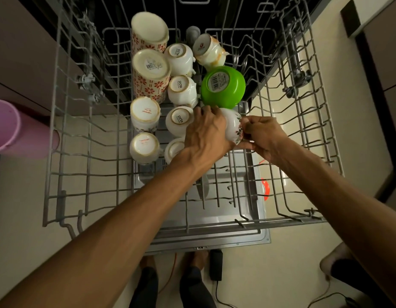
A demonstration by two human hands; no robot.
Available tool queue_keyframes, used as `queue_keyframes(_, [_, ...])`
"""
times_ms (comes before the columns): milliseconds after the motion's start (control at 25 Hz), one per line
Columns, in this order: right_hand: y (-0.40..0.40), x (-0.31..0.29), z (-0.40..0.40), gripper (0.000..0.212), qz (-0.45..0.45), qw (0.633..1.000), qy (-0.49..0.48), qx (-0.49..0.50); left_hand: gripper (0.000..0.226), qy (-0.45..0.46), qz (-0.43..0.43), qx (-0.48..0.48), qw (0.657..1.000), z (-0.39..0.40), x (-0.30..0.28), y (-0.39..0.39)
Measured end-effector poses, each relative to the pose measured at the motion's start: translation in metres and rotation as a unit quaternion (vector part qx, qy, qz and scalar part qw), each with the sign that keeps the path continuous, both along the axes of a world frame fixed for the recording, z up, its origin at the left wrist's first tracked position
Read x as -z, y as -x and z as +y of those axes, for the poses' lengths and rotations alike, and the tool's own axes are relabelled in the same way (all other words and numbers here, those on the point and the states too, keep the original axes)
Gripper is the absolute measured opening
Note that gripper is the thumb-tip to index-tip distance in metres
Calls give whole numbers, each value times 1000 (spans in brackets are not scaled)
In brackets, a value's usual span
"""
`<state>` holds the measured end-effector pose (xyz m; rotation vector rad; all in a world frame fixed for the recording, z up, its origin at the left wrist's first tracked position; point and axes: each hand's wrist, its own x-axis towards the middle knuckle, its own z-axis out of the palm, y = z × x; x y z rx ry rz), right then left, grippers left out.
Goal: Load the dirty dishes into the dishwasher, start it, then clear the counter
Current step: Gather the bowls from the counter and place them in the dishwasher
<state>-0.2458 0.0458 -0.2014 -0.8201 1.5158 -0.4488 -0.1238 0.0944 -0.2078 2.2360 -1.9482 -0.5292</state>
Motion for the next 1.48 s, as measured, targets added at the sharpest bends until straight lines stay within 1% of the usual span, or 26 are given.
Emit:
queue_keyframes(120, [1, 9, 3, 22, 25, 999, 15, -26, 98, 15, -23, -4, 1000, 4, 6, 4])
queue_keyframes(200, [1, 14, 5, 21, 36, 998, 28, -41, 97, 21, -19, -6, 1000, 10, 7, 5])
queue_keyframes(280, [4, 15, 7, 18, 43, 997, 52, -44, 91, 41, 14, -11, 999, 18, 2, 5])
queue_keyframes(320, [6, 12, 11, 14, 57, 994, 80, -54, 87, 55, 42, -13, 998, 26, -3, 5])
queue_keyframes(360, [10, 5, 17, 15, 87, 986, 117, -77, 83, 67, 72, -12, 995, 36, -9, 4])
queue_keyframes(440, [23, -13, 46, 29, 150, 957, 197, -151, 74, 65, 138, -4, 988, 69, -23, 1])
queue_keyframes(480, [30, -24, 69, 29, 166, 942, 222, -190, 68, 48, 165, 6, 985, 90, -30, -2])
queue_keyframes(560, [46, -40, 120, 33, 183, 905, 254, -288, 58, 0, 207, 14, 978, 133, -39, -9])
queue_keyframes(600, [52, -42, 146, 37, 187, 887, 257, -336, 57, -22, 224, 15, 974, 154, -40, -12])
queue_keyframes(680, [59, -34, 182, 43, 195, 858, 257, -399, 63, -53, 224, 28, 973, 185, -34, -15])
queue_keyframes(760, [61, -19, 199, 47, 241, 808, 308, -440, 72, -77, 212, 48, 973, 200, -27, -15])
queue_keyframes(800, [60, -11, 202, 45, 265, 782, 336, -453, 67, -96, 199, 52, 974, 202, -24, -15])
queue_keyframes(840, [59, -6, 204, 43, 277, 767, 352, -459, 56, -97, 196, 58, 974, 204, -19, -15])
queue_keyframes(880, [58, 1, 205, 38, 282, 754, 383, -453, 44, -64, 196, 62, 977, 205, -13, -16])
queue_keyframes(960, [56, 6, 204, 24, 280, 747, 427, -426, 25, 14, 214, 72, 974, 208, -1, -15])
queue_keyframes(1000, [54, 6, 204, 35, 284, 752, 427, -414, 25, 34, 220, 70, 972, 210, 4, -15])
queue_keyframes(1040, [54, 8, 205, 48, 290, 746, 428, -419, 30, 41, 224, 67, 971, 210, 3, -14])
queue_keyframes(1120, [52, 9, 205, 58, 294, 746, 427, -417, 29, 68, 204, 74, 974, 213, 8, -15])
queue_keyframes(1240, [51, 16, 205, 60, 286, 751, 437, -404, 22, 86, 215, 73, 970, 213, 12, -12])
queue_keyframes(1280, [49, 19, 203, 61, 283, 751, 444, -398, 24, 87, 211, 65, 971, 210, 12, -11])
queue_keyframes(1360, [46, 22, 194, 60, 278, 760, 445, -383, 35, 78, 202, 43, 975, 201, 8, -13])
queue_keyframes(1480, [38, 21, 176, 58, 274, 765, 452, -368, 36, 86, 204, 24, 975, 183, 2, -19])
